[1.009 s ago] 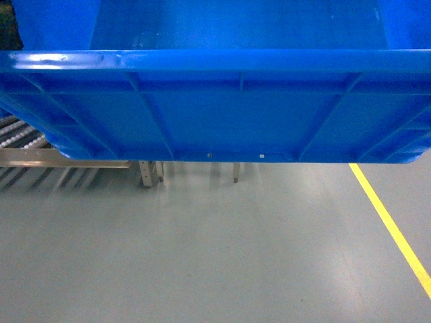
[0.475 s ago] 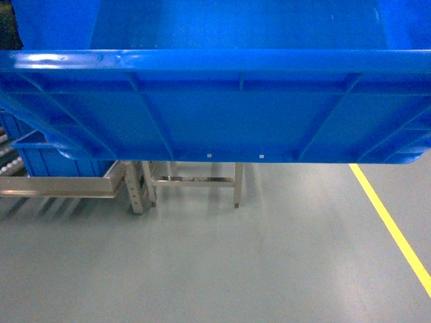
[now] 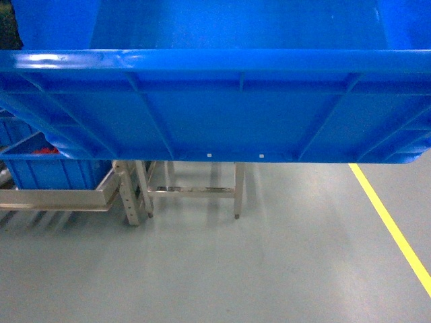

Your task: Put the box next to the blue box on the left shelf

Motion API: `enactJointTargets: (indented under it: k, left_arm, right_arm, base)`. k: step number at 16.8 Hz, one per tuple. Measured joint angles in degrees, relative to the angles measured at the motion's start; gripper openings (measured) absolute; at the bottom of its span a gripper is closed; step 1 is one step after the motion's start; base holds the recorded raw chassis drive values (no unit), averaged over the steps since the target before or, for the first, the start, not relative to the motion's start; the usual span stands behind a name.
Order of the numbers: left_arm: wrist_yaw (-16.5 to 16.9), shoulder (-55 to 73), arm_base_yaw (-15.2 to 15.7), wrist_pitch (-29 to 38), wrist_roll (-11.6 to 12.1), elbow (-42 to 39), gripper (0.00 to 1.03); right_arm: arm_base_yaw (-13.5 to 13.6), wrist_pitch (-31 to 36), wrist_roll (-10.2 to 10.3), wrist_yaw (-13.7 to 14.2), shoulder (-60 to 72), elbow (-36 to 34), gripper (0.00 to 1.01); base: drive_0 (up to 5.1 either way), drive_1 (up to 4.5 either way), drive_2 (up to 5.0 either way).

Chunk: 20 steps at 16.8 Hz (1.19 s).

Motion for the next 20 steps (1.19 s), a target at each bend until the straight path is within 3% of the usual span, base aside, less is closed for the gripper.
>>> enactJointTargets:
  k: [6, 9, 20]
  left_arm:
    - [0.0, 0.0, 0.0, -0.1, 0.0, 0.0, 0.2]
    - [0.0, 0.0, 0.0, -0.5, 0.1, 0.0, 0.2]
    - [0.1, 0.0, 0.0, -0.2, 0.1, 0.0, 0.2]
  right_arm:
    - [0.0, -0.1, 0.0, 0.0, 0.0, 0.0, 0.21]
    - [0.0, -0.4, 0.1, -0.2, 0.1, 0.0, 0.21]
    - [0.0, -0.2, -0.1, 0.1, 0.0, 0.0, 0.21]
  base:
    - [0.1, 4.25, -4.1]
    - [0.0, 0.0, 0.0]
    - [-4.7, 1.45, 3.7]
